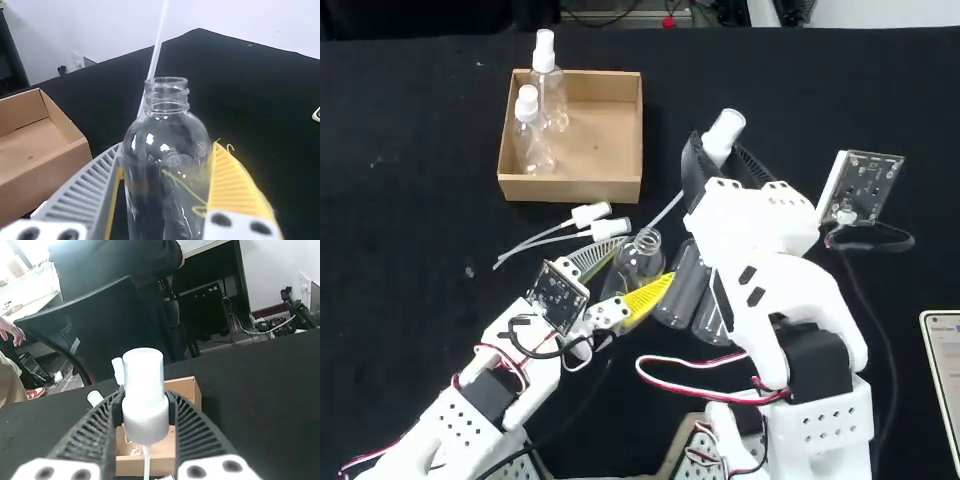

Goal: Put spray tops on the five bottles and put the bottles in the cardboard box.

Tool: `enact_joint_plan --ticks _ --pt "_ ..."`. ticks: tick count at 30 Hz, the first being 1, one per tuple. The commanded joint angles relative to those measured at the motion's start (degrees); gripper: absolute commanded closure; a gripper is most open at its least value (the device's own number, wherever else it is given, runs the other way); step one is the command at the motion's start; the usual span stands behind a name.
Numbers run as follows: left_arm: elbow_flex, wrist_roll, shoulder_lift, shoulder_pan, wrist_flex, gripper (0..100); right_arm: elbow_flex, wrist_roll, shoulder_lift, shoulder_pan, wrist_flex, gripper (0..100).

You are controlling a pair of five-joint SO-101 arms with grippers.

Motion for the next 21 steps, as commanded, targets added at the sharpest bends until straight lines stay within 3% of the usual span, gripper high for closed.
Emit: enact_joint_plan --ticks 1,9,21 --pt "-0.75 0.0 -0.62 0.48 -0.97 78 -2.33 -0.26 -1.54 -0.62 -1.49 98.6" --pt "-0.75 0.0 -0.62 0.48 -0.88 78 -9.89 -0.53 -1.54 4.31 -0.26 98.6" --pt "-0.75 0.0 -0.62 0.48 -0.88 78 -12.09 -0.7 -1.54 4.22 5.54 98.6"
